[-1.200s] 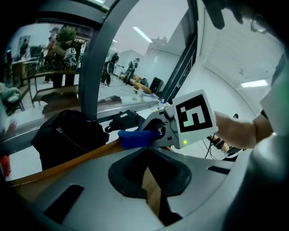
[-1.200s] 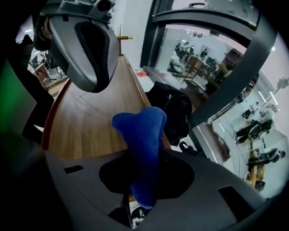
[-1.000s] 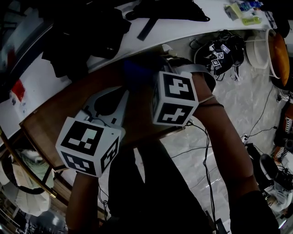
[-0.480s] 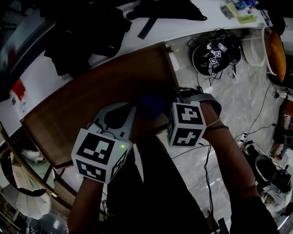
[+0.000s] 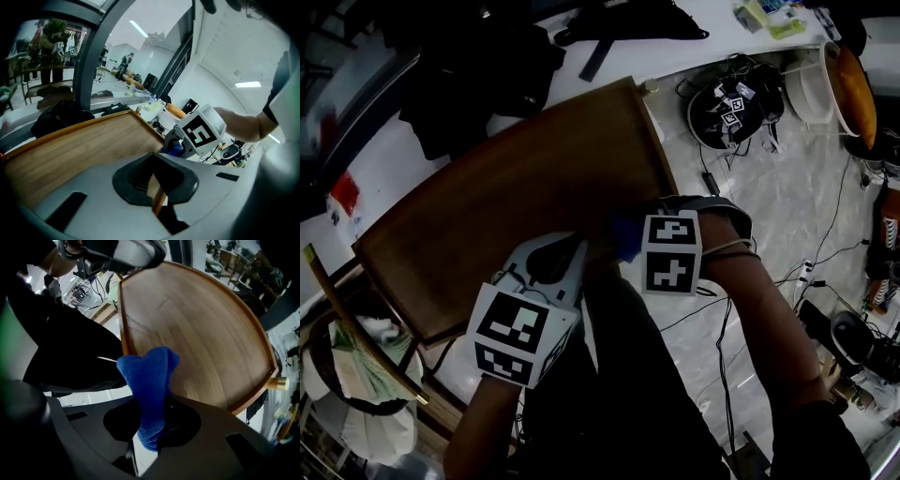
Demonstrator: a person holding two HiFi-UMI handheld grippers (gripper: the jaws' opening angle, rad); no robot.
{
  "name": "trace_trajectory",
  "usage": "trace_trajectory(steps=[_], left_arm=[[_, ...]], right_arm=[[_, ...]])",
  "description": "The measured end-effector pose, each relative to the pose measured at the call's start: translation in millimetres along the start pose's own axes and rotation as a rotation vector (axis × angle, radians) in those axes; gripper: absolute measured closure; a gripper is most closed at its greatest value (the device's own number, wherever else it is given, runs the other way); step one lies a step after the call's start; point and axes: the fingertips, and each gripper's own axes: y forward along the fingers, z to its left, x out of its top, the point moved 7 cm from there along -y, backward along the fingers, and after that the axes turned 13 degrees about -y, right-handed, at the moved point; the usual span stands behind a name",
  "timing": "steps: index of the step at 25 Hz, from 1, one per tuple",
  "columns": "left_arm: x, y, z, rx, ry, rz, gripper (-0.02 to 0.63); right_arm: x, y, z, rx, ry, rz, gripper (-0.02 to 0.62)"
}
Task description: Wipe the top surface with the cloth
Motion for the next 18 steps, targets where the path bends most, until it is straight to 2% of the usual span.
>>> trace_trajectory(steps=[5, 7, 9, 11, 14, 16, 18], left_arm=[[-9.6, -29.4, -2.3, 0.003, 0.017, -0.019, 0.595], [-18.6, -52.9, -5.8, 0.012, 0.010, -0.009, 0.595], [-24.1, -81.8, -12.3, -0.002, 0.014, -0.032, 0.595], [-10.8, -111.7, -11.7, -0.065, 0.045, -0.156, 0.595], [10.5, -162.7, -16.0, -0.188, 0.053, -0.362, 0.595], [13.0, -197.8, -32.3, -0.228, 0.079, -0.440, 0.595], [13.7, -228.7, -52.3, -0.239, 0.125, -0.504, 0.595]], right_arm=[[-2.5, 4.0, 0.2, 0.015, 0.054, 0.017, 0.509], [-1.7, 3.1, 12.2, 0.026, 0.092, -0.031, 0.509], [0.4, -9.7, 29.3, 0.005, 0.175, -0.143, 0.509], [10.0, -39.3, 24.2, -0.084, 0.260, -0.336, 0.509], [43.6, -101.6, 23.6, -0.210, 0.329, -0.740, 0.509], [66.0, -150.7, 44.6, -0.255, 0.359, -1.025, 0.509], [78.6, -200.4, 67.6, -0.298, 0.373, -1.260, 0.509]])
